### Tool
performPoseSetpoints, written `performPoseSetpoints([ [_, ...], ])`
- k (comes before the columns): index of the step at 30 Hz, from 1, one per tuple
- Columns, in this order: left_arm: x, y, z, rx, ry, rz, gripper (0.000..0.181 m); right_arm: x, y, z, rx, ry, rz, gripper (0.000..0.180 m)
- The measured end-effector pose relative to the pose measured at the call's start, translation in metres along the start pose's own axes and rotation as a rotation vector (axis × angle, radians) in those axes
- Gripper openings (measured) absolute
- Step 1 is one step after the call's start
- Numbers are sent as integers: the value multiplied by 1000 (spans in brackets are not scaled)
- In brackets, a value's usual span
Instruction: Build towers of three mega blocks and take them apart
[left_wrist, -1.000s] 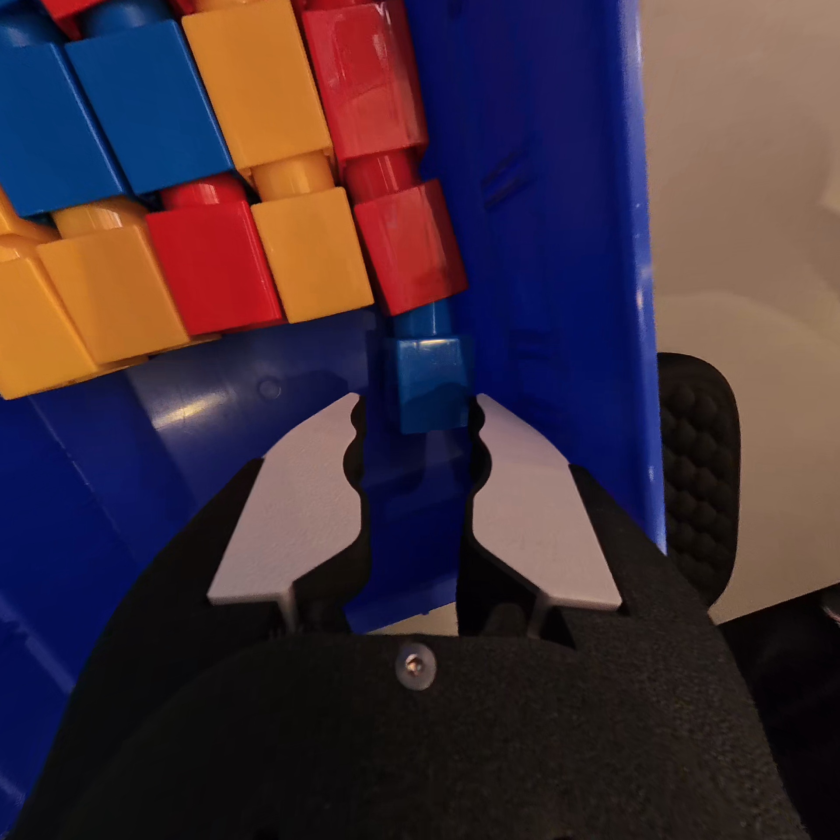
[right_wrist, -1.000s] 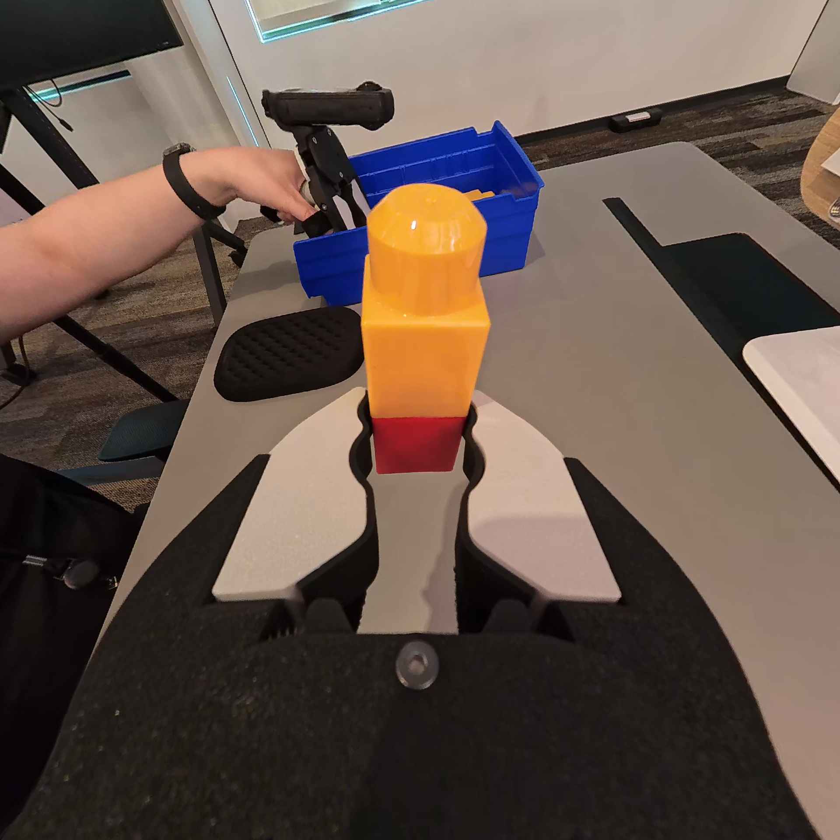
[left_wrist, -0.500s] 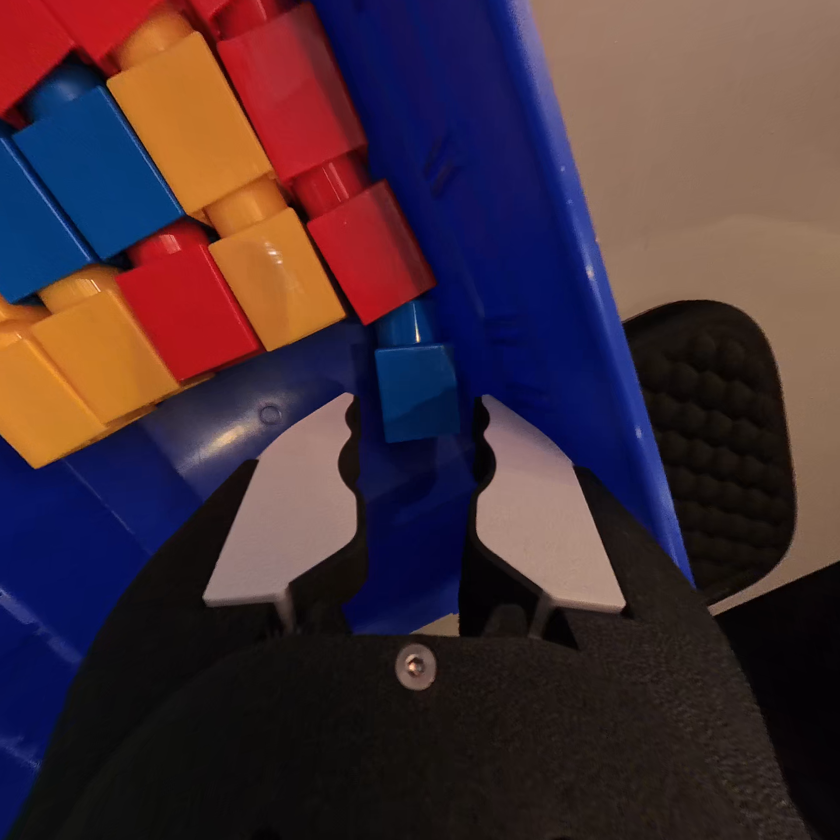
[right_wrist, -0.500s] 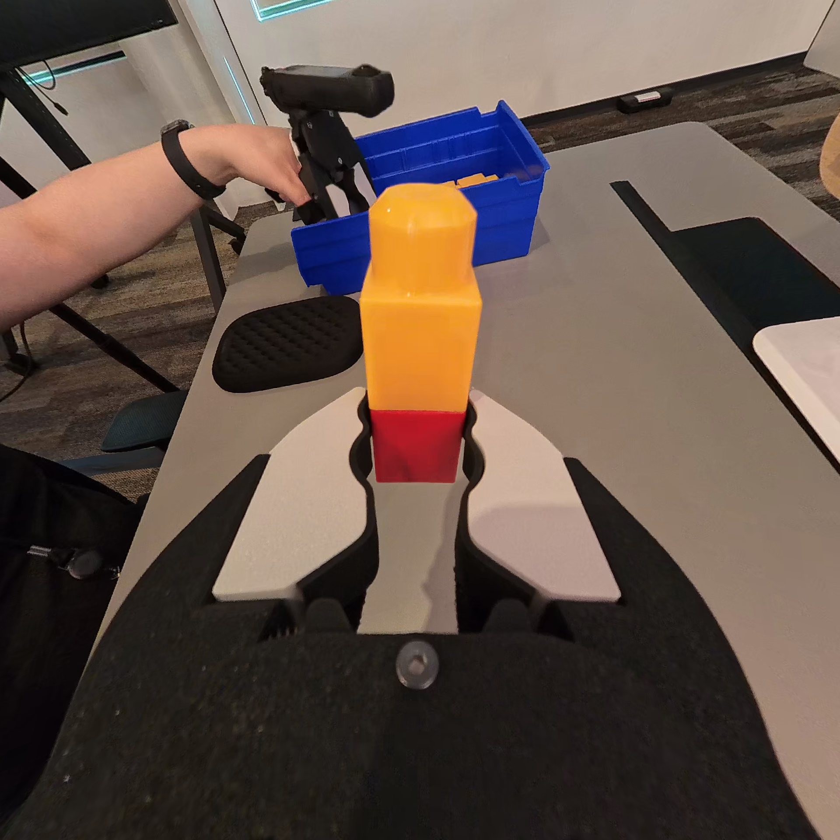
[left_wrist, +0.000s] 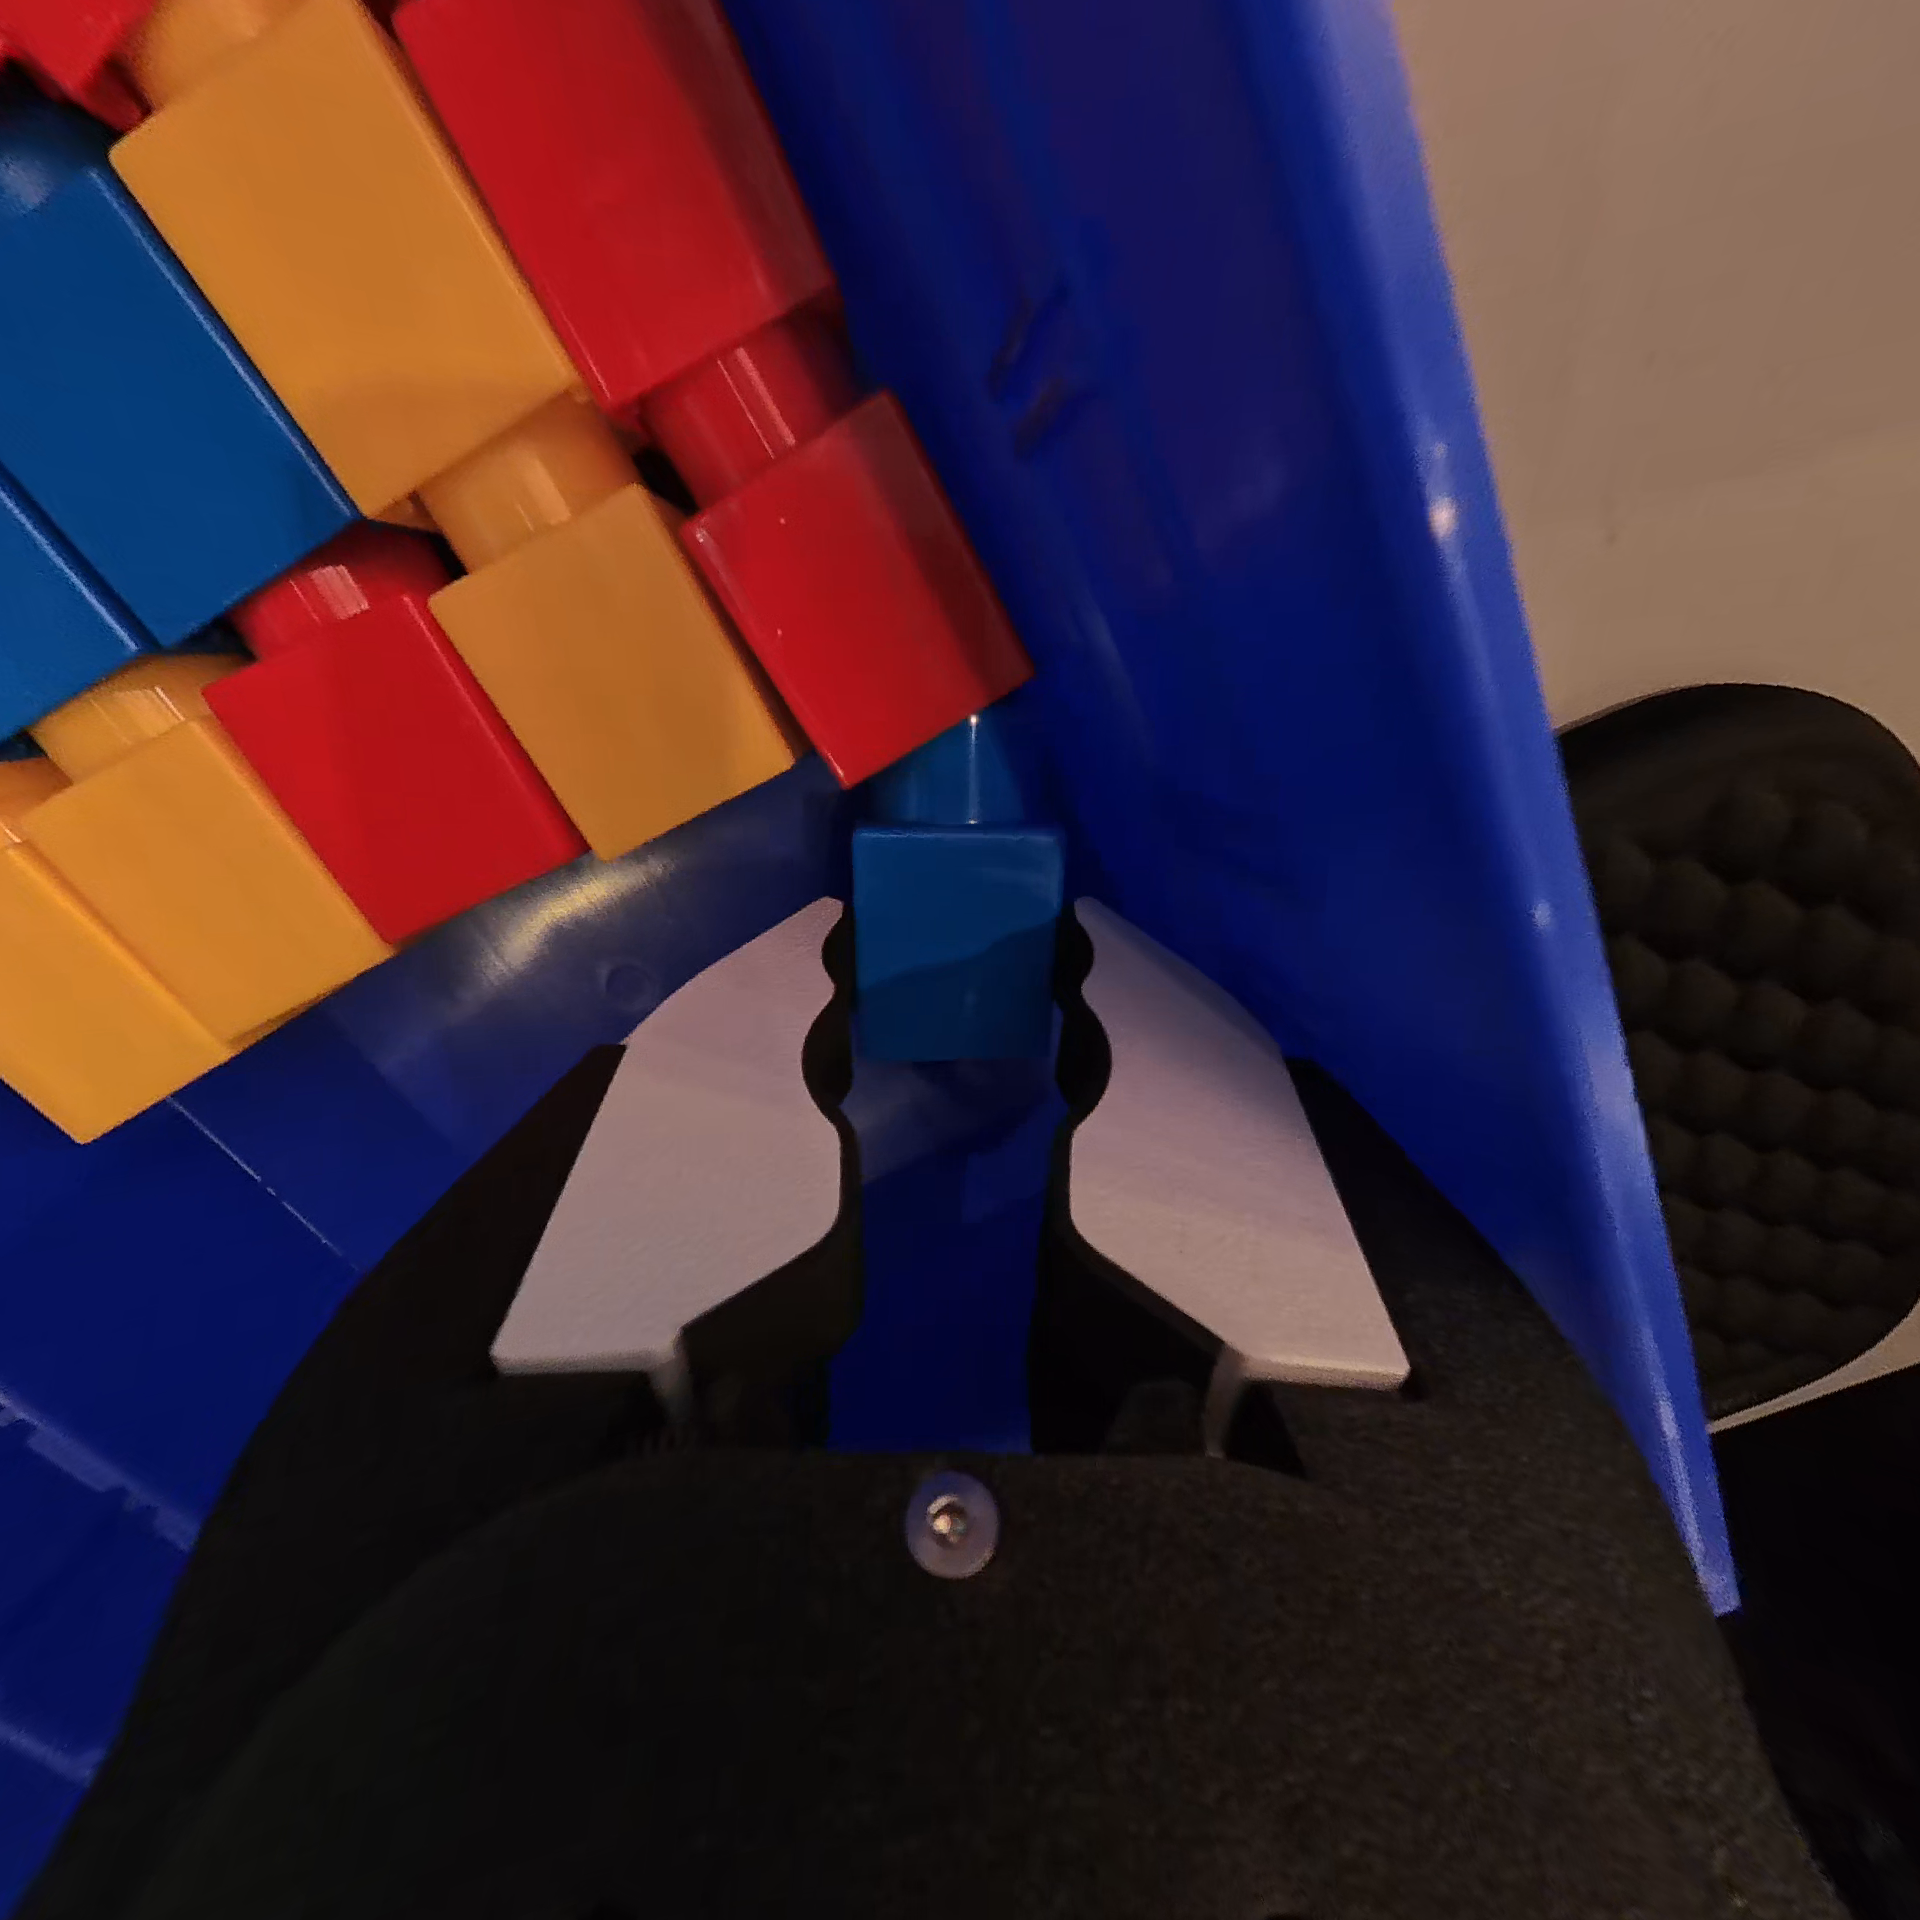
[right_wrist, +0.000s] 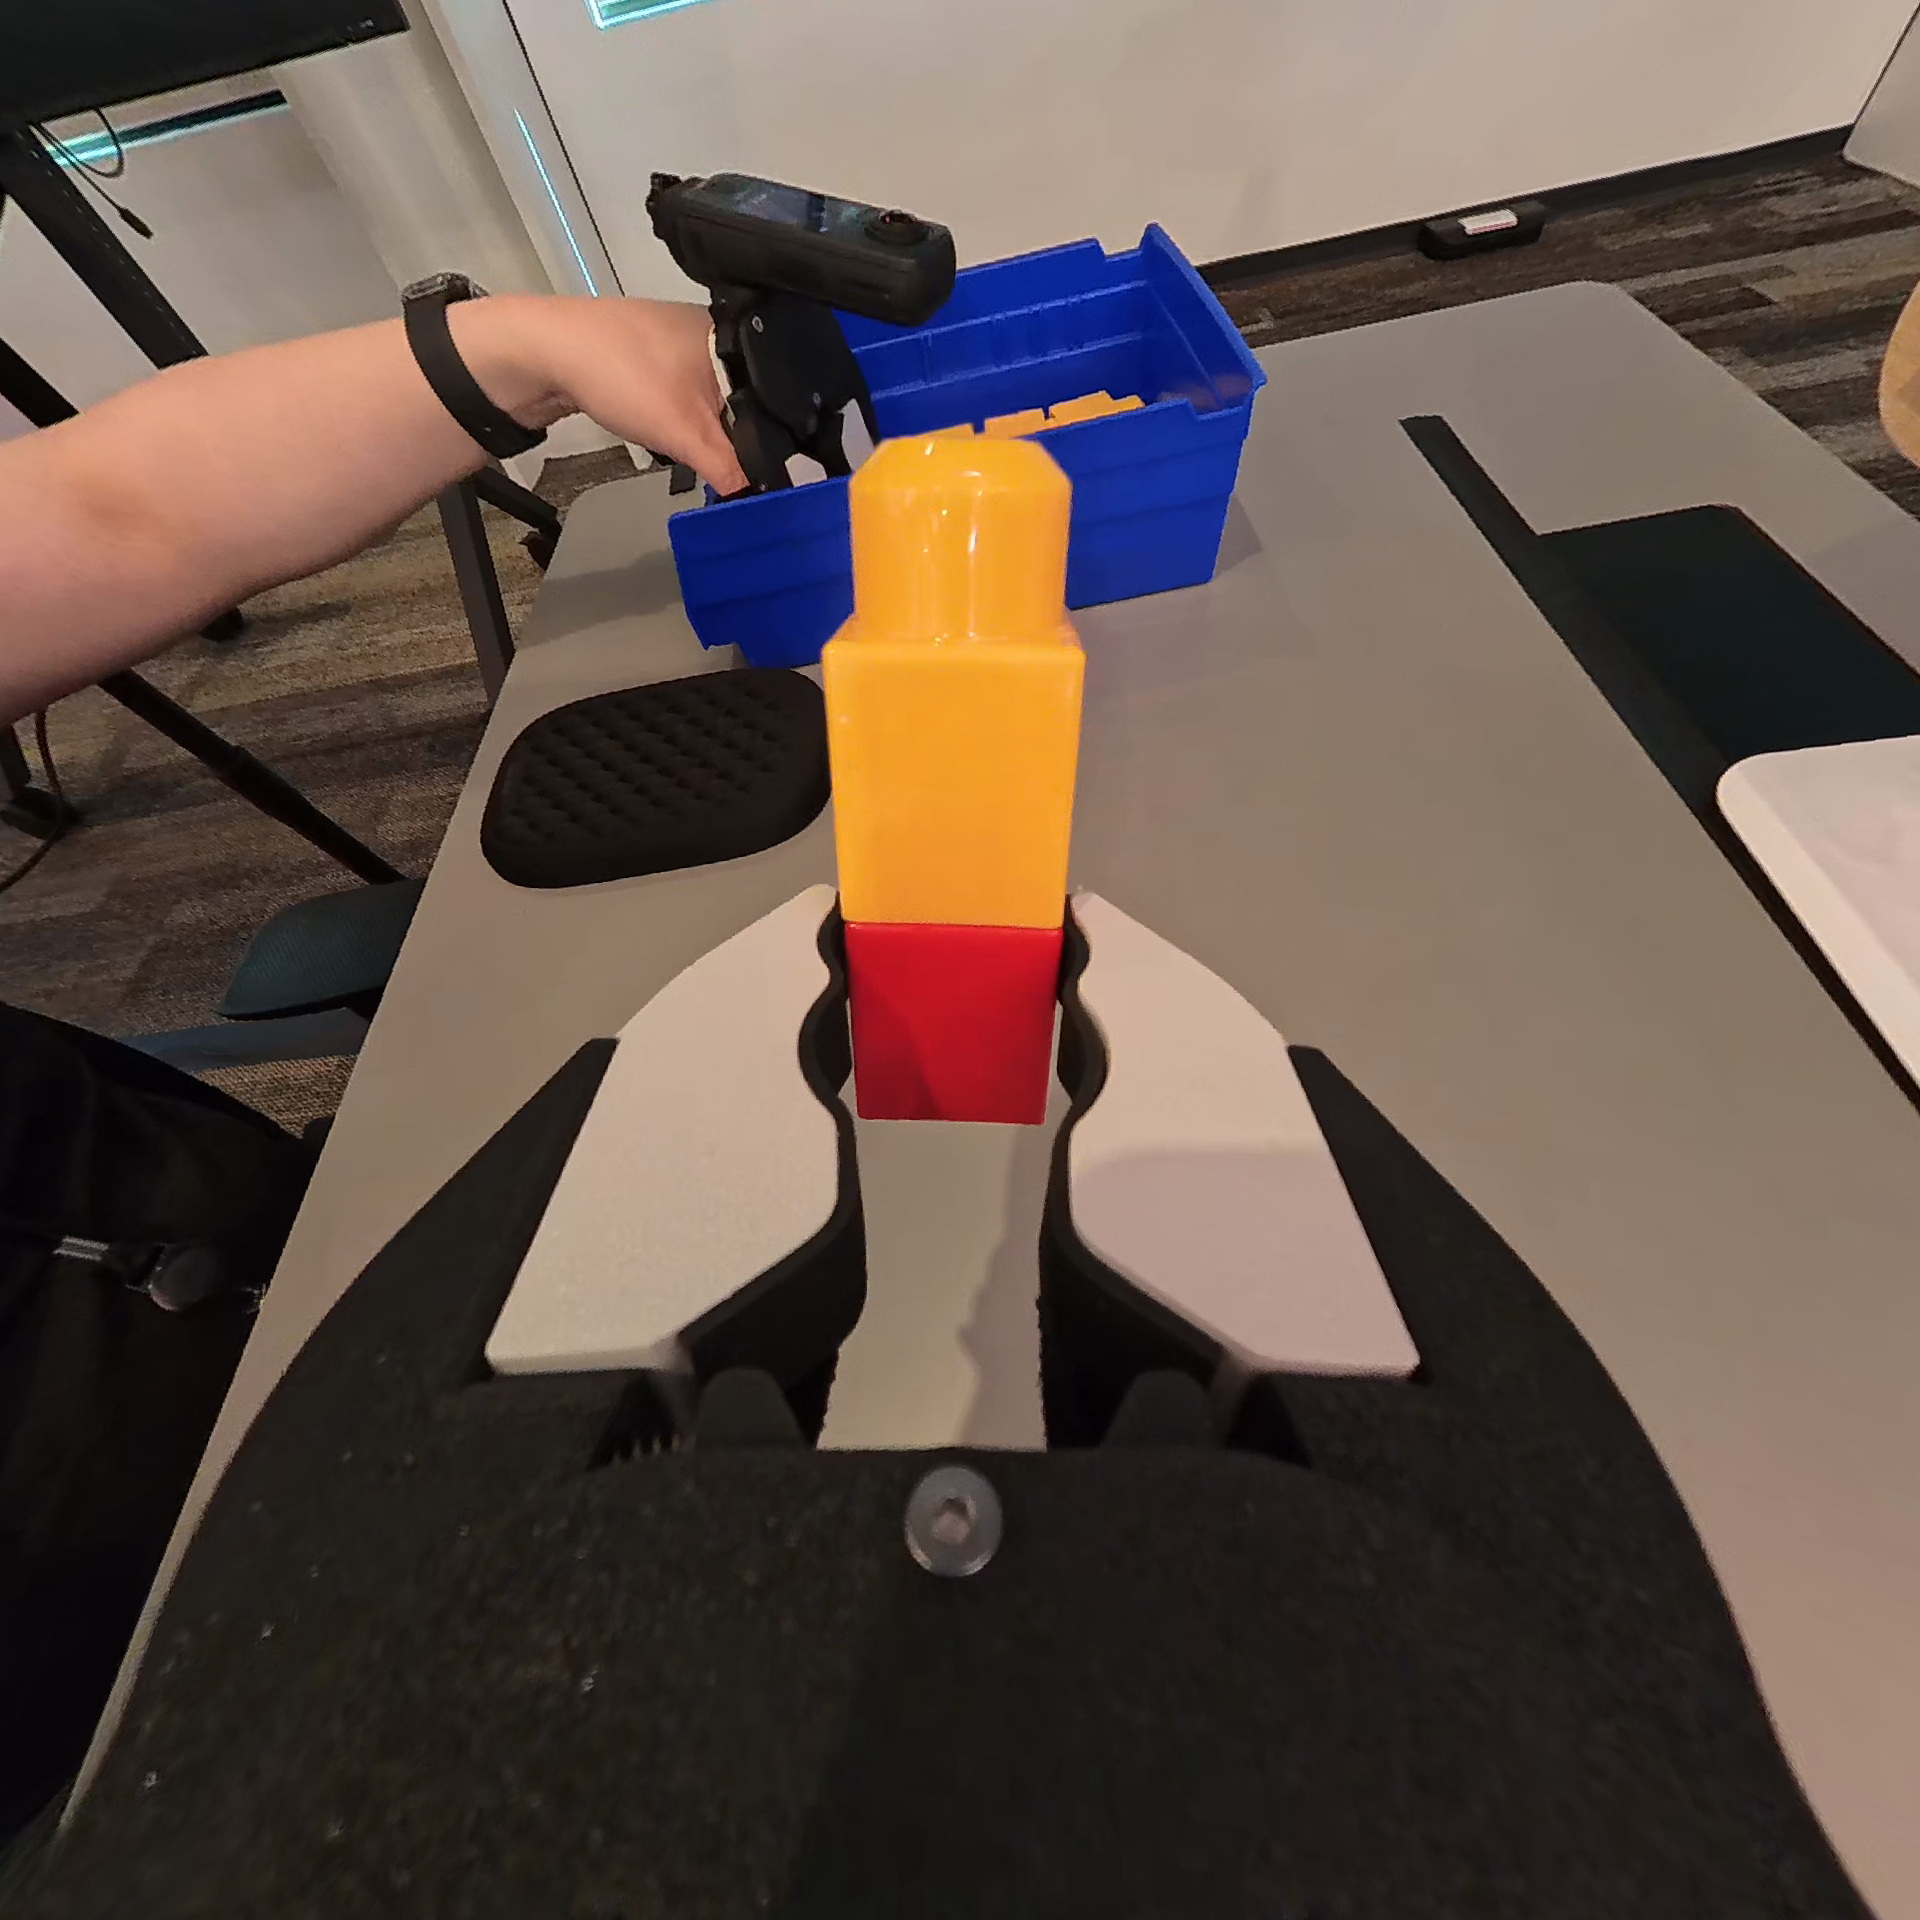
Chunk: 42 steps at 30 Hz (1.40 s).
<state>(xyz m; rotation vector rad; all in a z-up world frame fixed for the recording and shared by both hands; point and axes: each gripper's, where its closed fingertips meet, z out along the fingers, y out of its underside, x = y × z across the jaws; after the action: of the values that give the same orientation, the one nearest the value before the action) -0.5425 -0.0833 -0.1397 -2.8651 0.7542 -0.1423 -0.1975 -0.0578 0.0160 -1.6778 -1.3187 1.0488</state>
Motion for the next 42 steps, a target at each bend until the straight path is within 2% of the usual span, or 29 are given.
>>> performPoseSetpoints([
  [6,-5,7,-19,104,0,-15,37,0,-12,-4,106,-28,3,36],
  [12,-9,0,-72,308,30,-71,36,10,-12,-3,180,-61,79,36],
  [16,0,-23,-113,493,72,-78,36,21,-8,1,224,-74,147,36],
  [18,20,-44,-140,649,167,-57,36,28,1,7,214,-69,178,36],
  [21,75,-79,-193,976,439,-1,36,30,2,14,221,-70,220,36],
  [24,131,-105,-246,1250,733,61,35,8,-27,12,289,-105,163,35],
  [26,161,-122,-271,1343,874,99,35,-11,-48,9,337,-125,117,35],
  [33,245,-194,-301,1393,1060,247,36,-53,-79,-9,377,-203,86,36],
  [38,287,-218,-301,1403,1220,330,36,-58,-77,-22,340,-225,91,35],
  [42,299,-227,-283,1425,1197,383,36,-50,-69,-26,300,-174,66,36],
])
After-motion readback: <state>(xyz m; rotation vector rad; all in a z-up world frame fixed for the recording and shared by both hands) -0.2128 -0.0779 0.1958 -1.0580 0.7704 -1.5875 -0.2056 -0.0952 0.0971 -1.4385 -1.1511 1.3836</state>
